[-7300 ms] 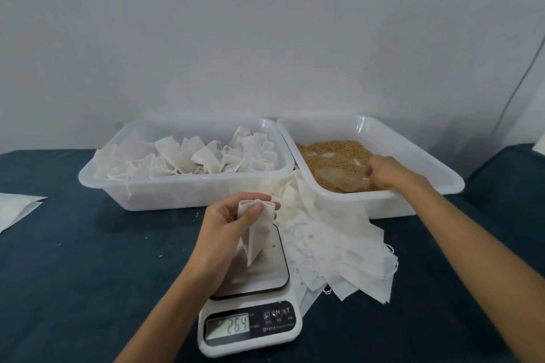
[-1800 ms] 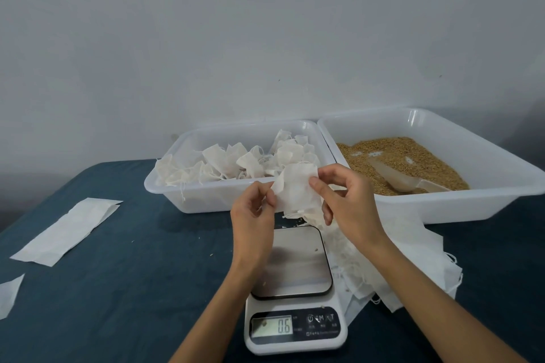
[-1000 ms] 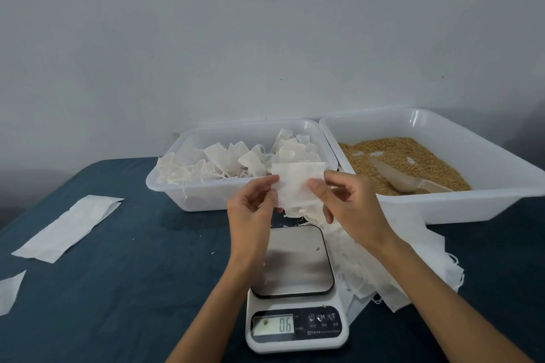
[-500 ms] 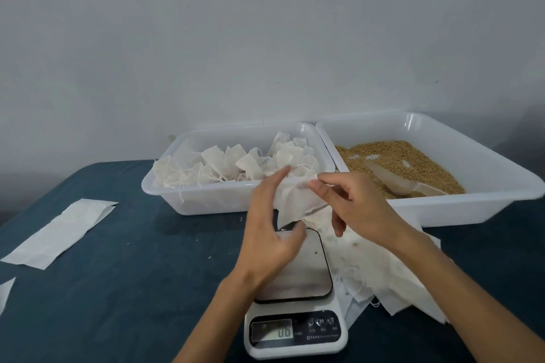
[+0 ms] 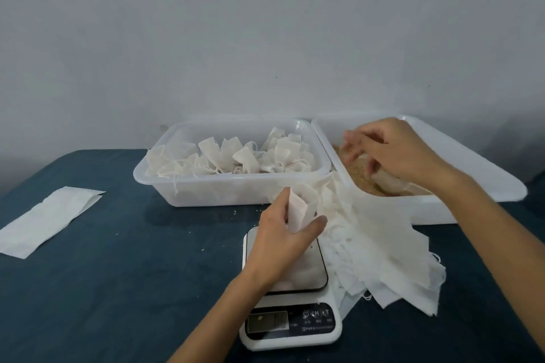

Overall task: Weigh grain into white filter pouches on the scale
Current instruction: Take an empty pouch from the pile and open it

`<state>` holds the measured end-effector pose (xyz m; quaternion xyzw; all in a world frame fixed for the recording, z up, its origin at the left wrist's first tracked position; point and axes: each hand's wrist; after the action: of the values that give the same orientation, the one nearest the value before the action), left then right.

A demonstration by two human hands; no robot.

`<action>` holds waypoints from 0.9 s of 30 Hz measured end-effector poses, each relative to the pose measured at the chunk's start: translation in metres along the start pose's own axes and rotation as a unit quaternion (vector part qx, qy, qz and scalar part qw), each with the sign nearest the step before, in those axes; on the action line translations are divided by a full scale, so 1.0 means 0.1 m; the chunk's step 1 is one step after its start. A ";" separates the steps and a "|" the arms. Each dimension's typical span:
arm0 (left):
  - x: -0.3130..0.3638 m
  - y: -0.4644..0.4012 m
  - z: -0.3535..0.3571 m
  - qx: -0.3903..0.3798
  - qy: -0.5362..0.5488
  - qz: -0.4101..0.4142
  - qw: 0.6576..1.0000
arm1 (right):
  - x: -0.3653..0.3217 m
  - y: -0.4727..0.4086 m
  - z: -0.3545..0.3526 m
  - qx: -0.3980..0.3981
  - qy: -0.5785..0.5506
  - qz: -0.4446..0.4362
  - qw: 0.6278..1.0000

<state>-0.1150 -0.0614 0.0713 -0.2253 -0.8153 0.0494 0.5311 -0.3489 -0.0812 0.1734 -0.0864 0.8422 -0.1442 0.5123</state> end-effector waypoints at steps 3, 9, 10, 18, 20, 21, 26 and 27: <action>-0.04 -0.03 0.00 0.008 0.044 -0.023 0.999 | 0.64 -0.23 -0.53 0.013 0.240 0.123 0.963; -0.10 -0.09 -0.01 0.025 0.081 -0.036 0.996 | 1.31 -0.25 -0.79 -0.080 0.376 0.290 0.876; -0.11 -0.09 -0.01 0.024 0.077 -0.035 0.996 | 1.35 -0.27 -0.79 -0.083 0.380 0.287 0.876; -0.17 -0.11 0.01 0.041 0.088 -0.034 0.995 | 1.43 -0.31 -0.89 -0.090 0.431 0.265 0.858; -0.18 -0.11 0.02 0.040 0.091 -0.036 0.994 | 1.40 -0.32 -0.92 -0.050 0.457 0.220 0.860; -0.18 -0.11 0.02 0.041 0.090 -0.036 0.994 | 1.39 -0.33 -0.95 -0.029 0.479 0.199 0.854; -0.19 -0.12 0.01 0.045 0.099 -0.036 0.993 | 1.34 -0.39 -1.08 0.028 0.655 0.124 0.745; -0.19 -0.12 0.01 0.045 0.101 -0.036 0.993 | 1.33 -0.40 -1.09 0.025 0.666 0.114 0.737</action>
<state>-0.1130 -0.0803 0.0588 -0.1750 -0.7624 0.0440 0.6215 -0.5074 -0.1410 0.1223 0.1413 0.9679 -0.1262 -0.1651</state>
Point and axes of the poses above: each hand's wrist, its own y-axis away from the middle knuckle, its own z-axis out of the palm, x = y × z, and after that the axes turned 14 degrees about -y, right-handed
